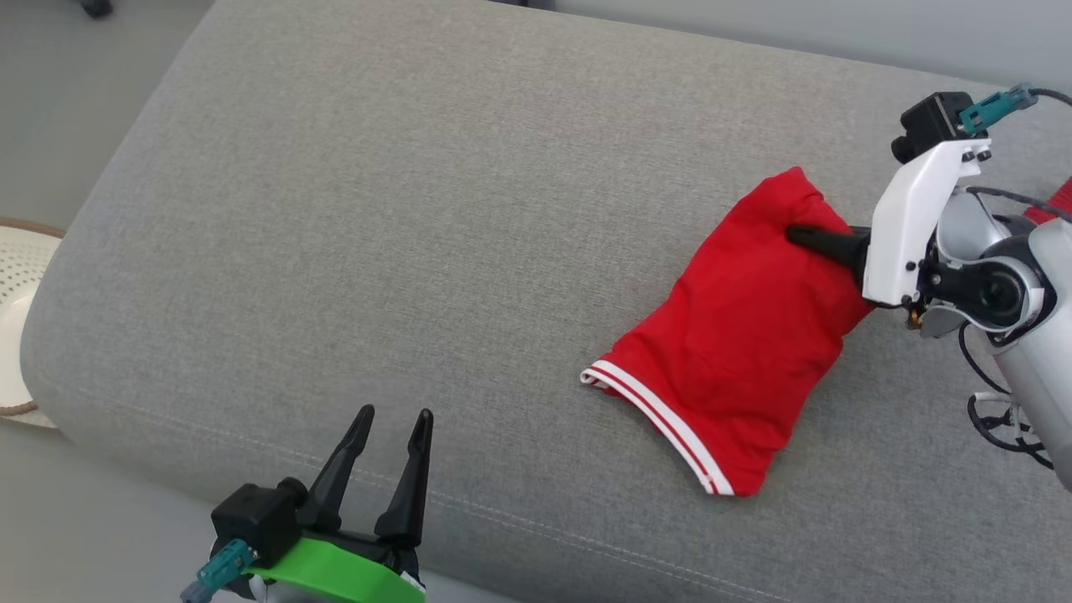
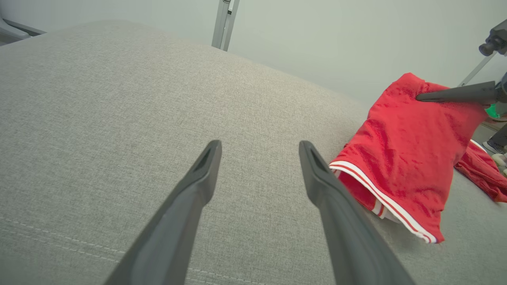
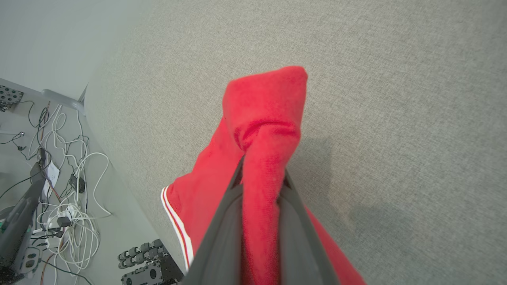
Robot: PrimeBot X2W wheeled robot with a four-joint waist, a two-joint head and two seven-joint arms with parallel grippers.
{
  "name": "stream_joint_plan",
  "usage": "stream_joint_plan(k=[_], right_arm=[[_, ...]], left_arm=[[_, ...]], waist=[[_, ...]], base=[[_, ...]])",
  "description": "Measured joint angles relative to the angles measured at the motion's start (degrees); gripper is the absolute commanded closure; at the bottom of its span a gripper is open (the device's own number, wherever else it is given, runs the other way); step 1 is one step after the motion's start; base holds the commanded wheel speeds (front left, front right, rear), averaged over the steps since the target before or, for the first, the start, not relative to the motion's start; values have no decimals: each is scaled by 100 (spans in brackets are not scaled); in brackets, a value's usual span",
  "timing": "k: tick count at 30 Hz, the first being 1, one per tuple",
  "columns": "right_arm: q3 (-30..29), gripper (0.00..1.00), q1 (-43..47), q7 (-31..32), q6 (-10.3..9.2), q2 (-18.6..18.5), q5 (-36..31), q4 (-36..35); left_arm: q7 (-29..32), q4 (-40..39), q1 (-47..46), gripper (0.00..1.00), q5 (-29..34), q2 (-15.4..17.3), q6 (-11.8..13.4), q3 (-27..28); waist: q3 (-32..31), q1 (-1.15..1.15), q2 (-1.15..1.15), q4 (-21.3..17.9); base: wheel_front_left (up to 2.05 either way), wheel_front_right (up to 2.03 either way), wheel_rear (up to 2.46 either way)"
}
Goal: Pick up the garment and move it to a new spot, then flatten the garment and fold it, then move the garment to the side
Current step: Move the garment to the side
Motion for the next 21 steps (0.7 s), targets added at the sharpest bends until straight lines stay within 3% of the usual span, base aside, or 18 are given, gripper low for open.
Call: stream_joint_plan(k=[9,13,21], right_arm=[[-555,100,-526,290,-605,-187,178,363],[-719,100,-699,319,-814,-86,266,438],[-896,100,-777,311,-1053,-71,288,446]], left_arm=[[0,118,1,0,-11,-12,0,-123],[-1,71,29,0,-18,1,0,183],[0,-66,61,0,-18,71,0,334]], waist=[[-64,0,0,662],[-74,0,0,867],[-16,0,0,703]], base=[[0,0,0],[0,0,0],[0,0,0]])
